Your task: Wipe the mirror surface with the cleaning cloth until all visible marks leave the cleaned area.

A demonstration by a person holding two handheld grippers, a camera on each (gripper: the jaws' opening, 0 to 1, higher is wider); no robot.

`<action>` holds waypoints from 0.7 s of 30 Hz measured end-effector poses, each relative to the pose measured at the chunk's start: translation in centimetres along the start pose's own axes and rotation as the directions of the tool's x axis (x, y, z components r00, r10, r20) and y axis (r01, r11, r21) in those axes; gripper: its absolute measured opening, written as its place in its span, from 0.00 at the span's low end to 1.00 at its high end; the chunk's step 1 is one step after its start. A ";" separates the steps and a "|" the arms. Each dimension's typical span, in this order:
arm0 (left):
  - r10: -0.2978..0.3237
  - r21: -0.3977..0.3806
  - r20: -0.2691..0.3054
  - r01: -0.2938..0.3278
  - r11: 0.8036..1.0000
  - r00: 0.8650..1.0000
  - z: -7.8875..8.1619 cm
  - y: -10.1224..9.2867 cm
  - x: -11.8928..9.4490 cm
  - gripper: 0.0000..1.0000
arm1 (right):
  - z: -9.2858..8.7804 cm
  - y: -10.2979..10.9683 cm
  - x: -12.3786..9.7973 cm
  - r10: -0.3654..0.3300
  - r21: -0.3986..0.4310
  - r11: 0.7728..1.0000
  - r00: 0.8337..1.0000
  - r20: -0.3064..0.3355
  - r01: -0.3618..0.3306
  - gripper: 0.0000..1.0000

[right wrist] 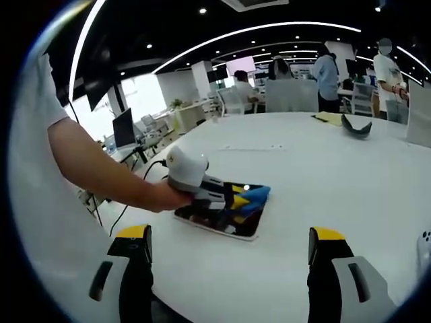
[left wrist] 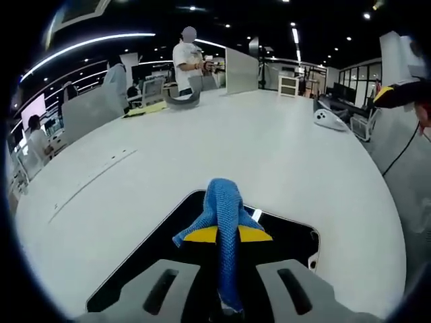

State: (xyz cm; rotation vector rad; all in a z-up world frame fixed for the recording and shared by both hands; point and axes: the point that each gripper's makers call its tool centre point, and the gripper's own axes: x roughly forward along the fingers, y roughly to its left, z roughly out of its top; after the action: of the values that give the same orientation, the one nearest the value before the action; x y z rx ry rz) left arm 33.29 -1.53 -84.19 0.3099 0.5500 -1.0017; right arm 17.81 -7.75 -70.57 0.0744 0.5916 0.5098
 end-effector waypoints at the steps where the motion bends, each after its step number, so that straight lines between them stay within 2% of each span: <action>1: 0.000 -0.001 0.000 0.000 1.000 1.000 0.0 0.0 0.0 0.06 | 0.0 0.0 0.0 0.000 0.000 1.000 1.000 0.000 0.000 0.96; 21: 0.016 0.008 -0.014 -0.016 1.000 1.000 -1.4 0.9 -1.9 0.06 | 0.6 0.9 0.4 0.017 -0.024 1.000 1.000 0.010 -0.017 0.96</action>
State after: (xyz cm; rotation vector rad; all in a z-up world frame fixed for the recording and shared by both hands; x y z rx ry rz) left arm 32.85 0.89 -84.25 0.3280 0.5561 -0.9867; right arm 18.02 -6.71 -70.13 0.0594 0.5751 0.5325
